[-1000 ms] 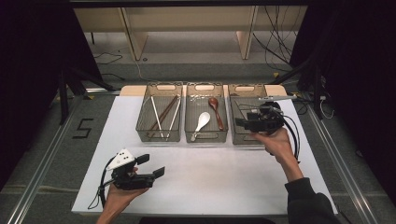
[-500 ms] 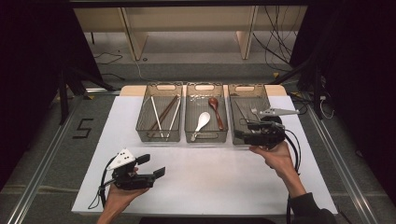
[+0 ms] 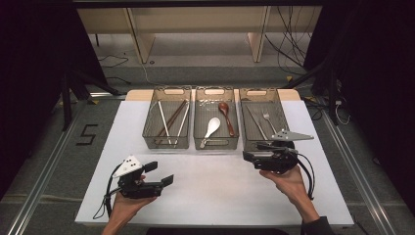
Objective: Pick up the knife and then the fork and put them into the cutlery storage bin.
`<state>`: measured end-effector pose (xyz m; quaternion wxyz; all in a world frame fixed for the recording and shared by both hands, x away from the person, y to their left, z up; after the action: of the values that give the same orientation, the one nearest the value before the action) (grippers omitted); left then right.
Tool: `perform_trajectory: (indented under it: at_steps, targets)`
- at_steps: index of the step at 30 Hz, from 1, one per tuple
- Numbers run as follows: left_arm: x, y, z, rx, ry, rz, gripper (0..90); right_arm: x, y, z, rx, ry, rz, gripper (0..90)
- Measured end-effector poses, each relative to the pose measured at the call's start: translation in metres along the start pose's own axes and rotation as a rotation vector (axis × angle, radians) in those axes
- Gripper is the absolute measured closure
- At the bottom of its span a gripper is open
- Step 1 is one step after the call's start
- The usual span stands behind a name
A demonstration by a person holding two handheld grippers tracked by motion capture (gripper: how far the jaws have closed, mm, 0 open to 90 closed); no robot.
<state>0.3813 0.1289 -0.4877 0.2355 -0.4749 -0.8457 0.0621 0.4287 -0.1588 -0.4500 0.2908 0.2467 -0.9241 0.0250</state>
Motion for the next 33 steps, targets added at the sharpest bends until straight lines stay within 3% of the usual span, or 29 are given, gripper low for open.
perform_trajectory:
  at_steps: [17, 33]
  targets:
    - [0.000, -0.001, 0.001, -0.006, 0.007, 0.006, 16.5, 0.008, 0.011, 0.024, 0.025, -0.033, -0.031, 25.9]
    - [0.000, -0.004, 0.001, -0.010, 0.002, 0.019, 16.5, 0.018, 0.019, 0.047, 0.037, -0.071, -0.027, 25.4]
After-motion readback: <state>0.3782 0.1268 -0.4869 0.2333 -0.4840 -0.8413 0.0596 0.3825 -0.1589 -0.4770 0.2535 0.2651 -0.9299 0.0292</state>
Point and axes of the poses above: each handheld gripper's, and its own axes: x roughly backward along the jaws, z roughly out of its underside, y roughly to its left, the point moved 10 cm from there along -x, roughly forward along the jaws, and after that the axes turned 14 degrees about z, right-handed, at the moved point
